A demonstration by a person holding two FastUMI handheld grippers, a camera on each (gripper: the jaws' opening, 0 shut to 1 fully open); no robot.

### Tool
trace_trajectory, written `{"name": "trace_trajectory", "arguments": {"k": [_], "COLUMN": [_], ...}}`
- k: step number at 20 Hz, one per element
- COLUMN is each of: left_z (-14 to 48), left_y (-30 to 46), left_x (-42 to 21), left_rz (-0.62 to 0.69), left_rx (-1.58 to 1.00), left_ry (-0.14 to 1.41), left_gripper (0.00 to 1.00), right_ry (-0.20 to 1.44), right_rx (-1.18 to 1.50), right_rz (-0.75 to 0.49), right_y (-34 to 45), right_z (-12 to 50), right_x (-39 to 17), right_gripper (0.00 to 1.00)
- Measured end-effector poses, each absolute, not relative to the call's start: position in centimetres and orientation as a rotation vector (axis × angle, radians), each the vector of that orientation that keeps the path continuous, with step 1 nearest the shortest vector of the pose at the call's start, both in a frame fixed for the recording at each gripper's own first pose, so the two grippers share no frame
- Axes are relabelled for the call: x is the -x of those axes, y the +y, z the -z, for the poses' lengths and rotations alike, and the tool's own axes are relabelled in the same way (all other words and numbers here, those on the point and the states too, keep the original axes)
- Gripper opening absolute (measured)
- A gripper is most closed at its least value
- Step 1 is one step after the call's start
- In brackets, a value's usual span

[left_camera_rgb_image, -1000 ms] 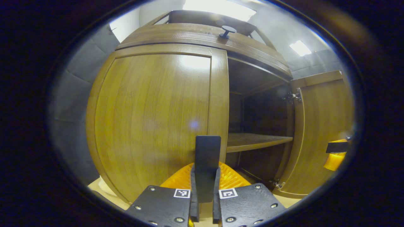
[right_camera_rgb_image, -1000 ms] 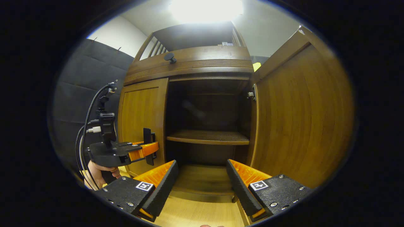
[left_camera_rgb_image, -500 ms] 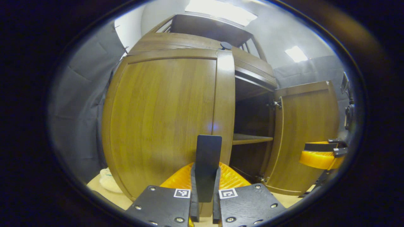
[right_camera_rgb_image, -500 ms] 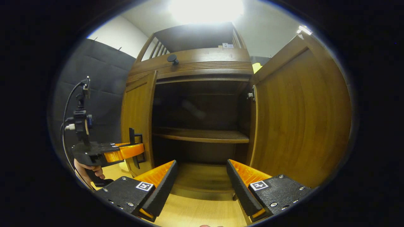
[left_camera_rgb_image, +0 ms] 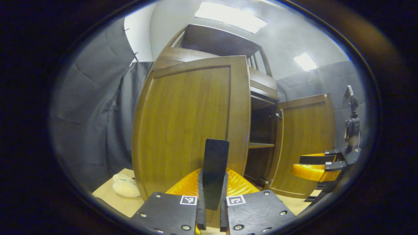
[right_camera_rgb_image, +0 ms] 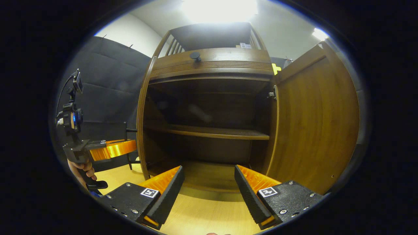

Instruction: Open the right door of the double-door shoe cabinet with the right hand, and open the left door with the left hand.

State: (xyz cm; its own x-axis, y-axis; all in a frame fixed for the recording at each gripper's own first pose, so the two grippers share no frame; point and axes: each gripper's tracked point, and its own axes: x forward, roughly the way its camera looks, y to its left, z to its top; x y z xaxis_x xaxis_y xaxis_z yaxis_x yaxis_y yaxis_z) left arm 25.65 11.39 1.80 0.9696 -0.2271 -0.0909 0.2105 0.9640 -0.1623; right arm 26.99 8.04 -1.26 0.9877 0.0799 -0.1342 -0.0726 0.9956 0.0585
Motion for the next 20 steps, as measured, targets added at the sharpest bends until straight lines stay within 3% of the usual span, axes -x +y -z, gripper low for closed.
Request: {"name": "trace_trajectory", "arguments": {"k": [3, 4, 5, 16, 17, 18, 20], "left_z": [-2.4, -2.4, -2.5, -2.0, -2.2, -2.2, -1.7], "left_y": [11.8, 11.8, 12.0, 18.9, 19.5, 20.1, 20.0], "left_x": [-25.5, -25.5, -25.4, -26.0, -26.0, -25.8, -25.8], "left_rz": [0.198, 0.187, 0.178, -0.063, -0.075, -0.089, -0.048], "left_rx": [0.137, 0.133, 0.129, -0.043, -0.046, -0.065, -0.046], "left_ry": [0.094, 0.09, 0.086, 0.081, 0.078, 0.078, 0.098], "left_gripper": [0.24, 0.11, 0.24, 0.15, 0.15, 0.22, 0.17], "right_ry": [0.148, 0.148, 0.139, 0.14, 0.142, 0.146, 0.151], "right_rx": [-0.03, -0.026, -0.026, -0.063, -0.068, -0.071, -0.075], "right_rz": [-0.108, -0.117, -0.119, -0.071, -0.067, -0.062, -0.055], "right_y": [8.4, 8.4, 8.3, 8.4, 8.4, 8.3, 8.3], "right_z": [1.1, 1.1, 0.9, 1.2, 1.2, 1.3, 1.4], "right_x": [-27.1, -27.0, -27.0, -27.1, -27.1, -27.1, -27.0], "right_gripper": [0.95, 0.95, 0.95, 0.95, 0.95, 0.95, 0.95]}}
